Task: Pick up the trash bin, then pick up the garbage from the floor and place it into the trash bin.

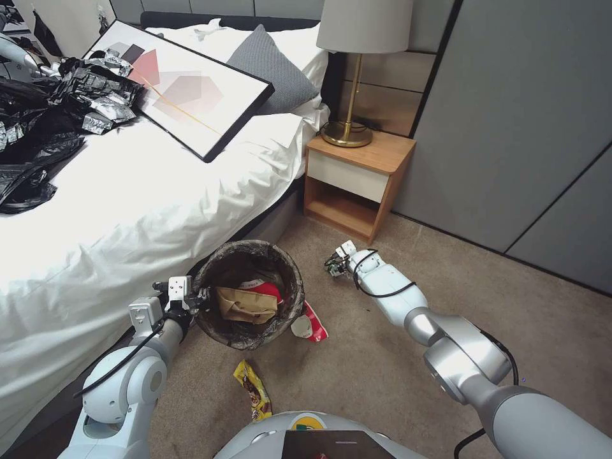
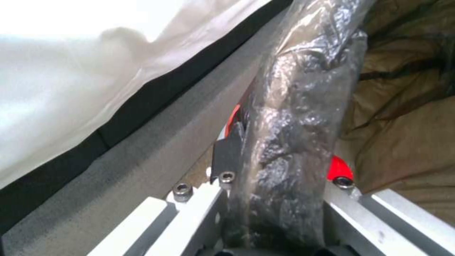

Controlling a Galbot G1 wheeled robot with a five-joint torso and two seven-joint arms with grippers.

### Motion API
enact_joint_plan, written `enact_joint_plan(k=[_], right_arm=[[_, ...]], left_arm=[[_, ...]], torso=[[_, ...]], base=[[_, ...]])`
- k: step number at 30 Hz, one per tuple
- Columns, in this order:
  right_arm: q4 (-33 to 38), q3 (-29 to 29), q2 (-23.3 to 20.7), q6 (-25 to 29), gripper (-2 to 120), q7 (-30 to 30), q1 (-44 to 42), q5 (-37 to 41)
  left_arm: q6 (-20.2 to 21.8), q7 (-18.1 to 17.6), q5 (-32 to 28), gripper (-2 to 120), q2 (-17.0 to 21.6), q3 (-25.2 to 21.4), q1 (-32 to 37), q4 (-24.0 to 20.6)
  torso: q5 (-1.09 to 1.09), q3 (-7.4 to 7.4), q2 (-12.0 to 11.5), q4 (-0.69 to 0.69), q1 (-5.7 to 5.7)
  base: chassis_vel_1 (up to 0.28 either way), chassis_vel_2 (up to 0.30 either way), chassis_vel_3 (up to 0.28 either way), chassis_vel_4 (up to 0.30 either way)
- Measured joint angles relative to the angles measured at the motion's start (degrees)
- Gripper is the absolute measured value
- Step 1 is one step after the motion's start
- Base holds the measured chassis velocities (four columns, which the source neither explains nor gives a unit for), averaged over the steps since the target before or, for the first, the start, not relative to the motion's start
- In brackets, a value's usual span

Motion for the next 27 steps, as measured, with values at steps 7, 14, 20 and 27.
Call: enact_joint_plan(k=[7, 14, 20, 27], right_arm=[[-0.8, -0.03, 0.79, 0.37, 100, 0.1, 0.5, -0.18], [-1.03, -0.18, 1.09, 0.55, 100, 0.27, 0.65, -0.22], [-2.42, 0.0, 1.42, 1.09, 100, 0.51, 0.86, -0.84], [-3.45, 0.65, 2.02, 1.69, 100, 0.54, 0.86, -1.66]], left_arm=[[0.0, -0.01, 0.0, 0, 0.09, 0.0, -0.05, 0.0], [0.0, -0.02, 0.0, 0, 0.1, 0.1, -0.08, 0.0], [0.0, -0.02, -0.01, 0, 0.16, 0.13, -0.07, 0.0], [0.0, -0.03, -0.01, 0, 0.07, 0.22, -0.02, -0.04]], torso=[[0.0, 0.0, 0.0, 0.0, 0.0], [0.0, 0.0, 0.0, 0.0, 0.0], [0.0, 0.0, 0.0, -0.01, 0.0], [0.0, 0.0, 0.0, 0.0, 0.0]], base=[[0.0, 0.0, 0.0, 0.0], [0.0, 0.0, 0.0, 0.0], [0.0, 0.0, 0.0, 0.0], [0.0, 0.0, 0.0, 0.0]])
